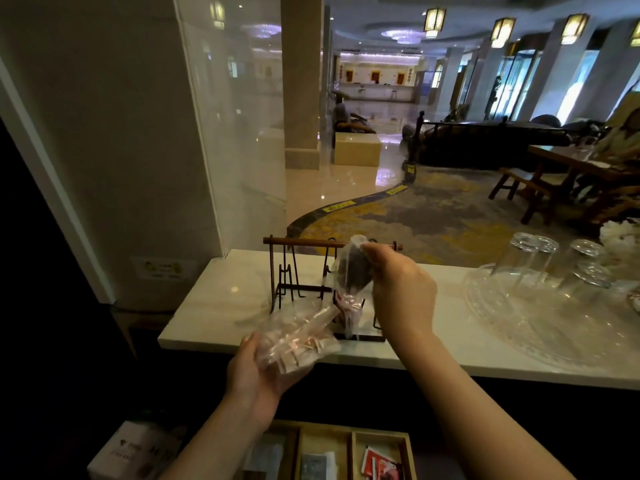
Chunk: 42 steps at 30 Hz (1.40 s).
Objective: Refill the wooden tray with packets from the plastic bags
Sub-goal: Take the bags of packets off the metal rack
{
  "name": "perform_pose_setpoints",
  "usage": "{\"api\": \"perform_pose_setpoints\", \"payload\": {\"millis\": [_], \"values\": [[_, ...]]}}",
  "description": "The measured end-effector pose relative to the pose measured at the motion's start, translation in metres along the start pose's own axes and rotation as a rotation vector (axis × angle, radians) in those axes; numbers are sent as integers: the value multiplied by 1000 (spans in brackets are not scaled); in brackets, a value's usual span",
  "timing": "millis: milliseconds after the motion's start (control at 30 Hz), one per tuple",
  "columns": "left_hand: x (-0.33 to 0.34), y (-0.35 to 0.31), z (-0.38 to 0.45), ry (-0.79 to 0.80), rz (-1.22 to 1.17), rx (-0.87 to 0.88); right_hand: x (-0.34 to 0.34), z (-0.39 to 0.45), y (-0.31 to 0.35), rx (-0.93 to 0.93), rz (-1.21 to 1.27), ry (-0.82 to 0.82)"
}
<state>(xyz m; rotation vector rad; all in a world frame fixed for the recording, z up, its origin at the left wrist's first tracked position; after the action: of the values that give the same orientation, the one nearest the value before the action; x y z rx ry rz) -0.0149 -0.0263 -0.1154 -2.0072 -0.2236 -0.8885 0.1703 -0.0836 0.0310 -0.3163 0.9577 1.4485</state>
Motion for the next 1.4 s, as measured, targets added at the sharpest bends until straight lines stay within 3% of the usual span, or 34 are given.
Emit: {"api": "perform_pose_setpoints", "payload": {"millis": [100,200,300,467,567,667,733,800,833,933,1067,1233,1400], "values": [[-6,13,-13,51,-54,-166,-10,-10,-7,141,578,10],[1,23,-24,146,-51,-241,9,-27,6,242,949,295],[8,29,-35,247,-91,-309,37,-52,28,173,906,580],[11,29,-57,493,-99,-422,54,-77,38,64,545,618],[0,31,-60,368,47,-399,65,-95,49,6,424,744],[-15,34,-55,256,119,-330,76,-96,46,109,782,880],[-20,34,-54,232,106,-318,81,-79,22,222,816,697],[-25,36,-53,204,114,-312,83,-60,-14,334,503,430],[-26,36,-52,195,118,-306,86,-55,-26,365,319,387],[-32,37,-51,184,115,-280,114,-50,-42,309,-70,546],[-40,40,-54,122,145,-301,128,-46,-46,278,-277,610],[-46,46,-57,102,157,-296,109,-37,-42,190,-201,478],[-58,57,-52,119,219,-293,58,-40,-31,163,207,232]]}}
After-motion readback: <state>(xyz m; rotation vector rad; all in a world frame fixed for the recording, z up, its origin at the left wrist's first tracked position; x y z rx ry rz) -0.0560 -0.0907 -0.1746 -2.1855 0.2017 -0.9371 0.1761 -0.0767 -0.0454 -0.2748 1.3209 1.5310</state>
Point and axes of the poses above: each hand's wrist, its own z-axis towards the middle knuckle, its own x-axis out of the palm, y = z × x, the point moved 6 cm from there along z, towards the middle knuckle, and after that the axes turned 11 degrees about y, right-handed, at the moved point
